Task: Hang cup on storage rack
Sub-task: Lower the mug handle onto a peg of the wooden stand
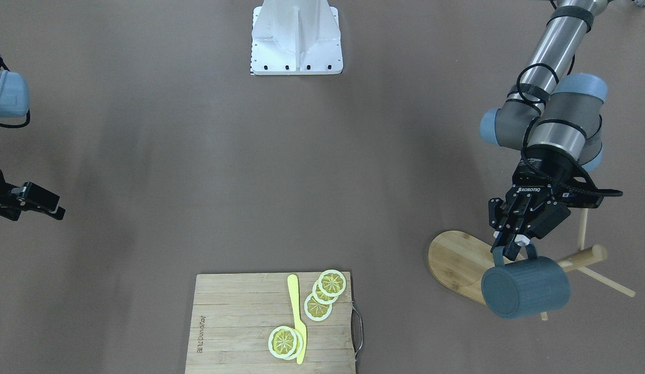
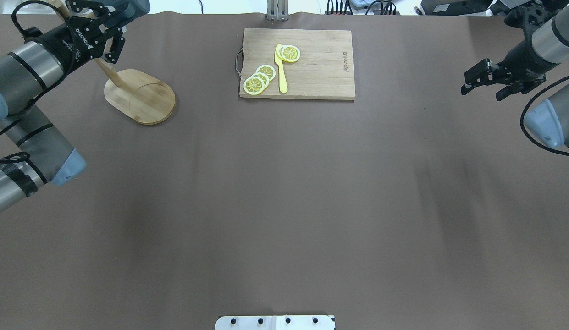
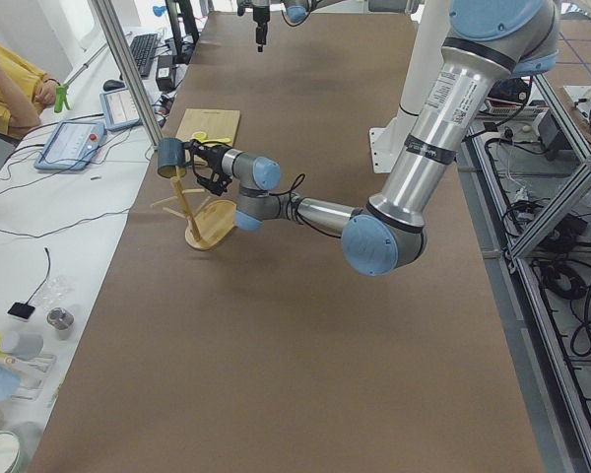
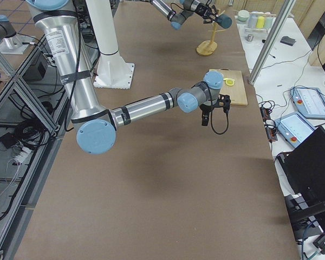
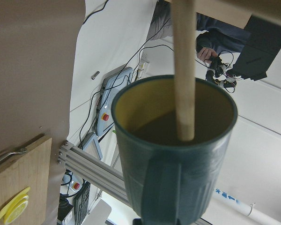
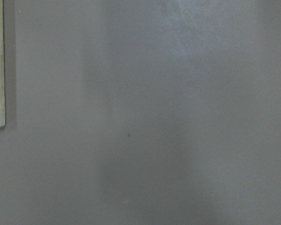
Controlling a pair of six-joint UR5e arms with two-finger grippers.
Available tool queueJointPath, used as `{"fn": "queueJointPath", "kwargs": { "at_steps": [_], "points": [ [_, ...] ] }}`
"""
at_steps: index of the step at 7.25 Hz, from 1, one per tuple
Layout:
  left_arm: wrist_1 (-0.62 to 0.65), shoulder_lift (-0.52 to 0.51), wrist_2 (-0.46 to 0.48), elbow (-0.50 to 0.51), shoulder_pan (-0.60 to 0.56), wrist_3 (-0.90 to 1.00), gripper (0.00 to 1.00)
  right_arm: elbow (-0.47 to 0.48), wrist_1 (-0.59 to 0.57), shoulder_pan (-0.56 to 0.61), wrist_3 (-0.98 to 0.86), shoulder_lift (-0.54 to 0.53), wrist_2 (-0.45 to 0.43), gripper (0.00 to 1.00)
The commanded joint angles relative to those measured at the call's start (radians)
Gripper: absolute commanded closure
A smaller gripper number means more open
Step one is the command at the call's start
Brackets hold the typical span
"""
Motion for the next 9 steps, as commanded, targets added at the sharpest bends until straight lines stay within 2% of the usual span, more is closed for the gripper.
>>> {"fn": "queueJointPath", "kwargs": {
  "at_steps": [1,4,9],
  "points": [
    [-0.012,0.025,-0.003,-0.04,0.001,0.0,1.0,0.001,0.0,0.0,0.001,-0.001,0.0,0.0],
    [-0.016,0.079,-0.052,-0.049,0.001,0.002,1.0,0.001,0.0,0.0,0.001,-0.002,0.0,0.0],
    [-0.016,0.099,-0.089,-0.038,0.002,0.003,1.0,0.004,-0.002,0.0,0.001,-0.004,0.002,0.0]
  ]
}}
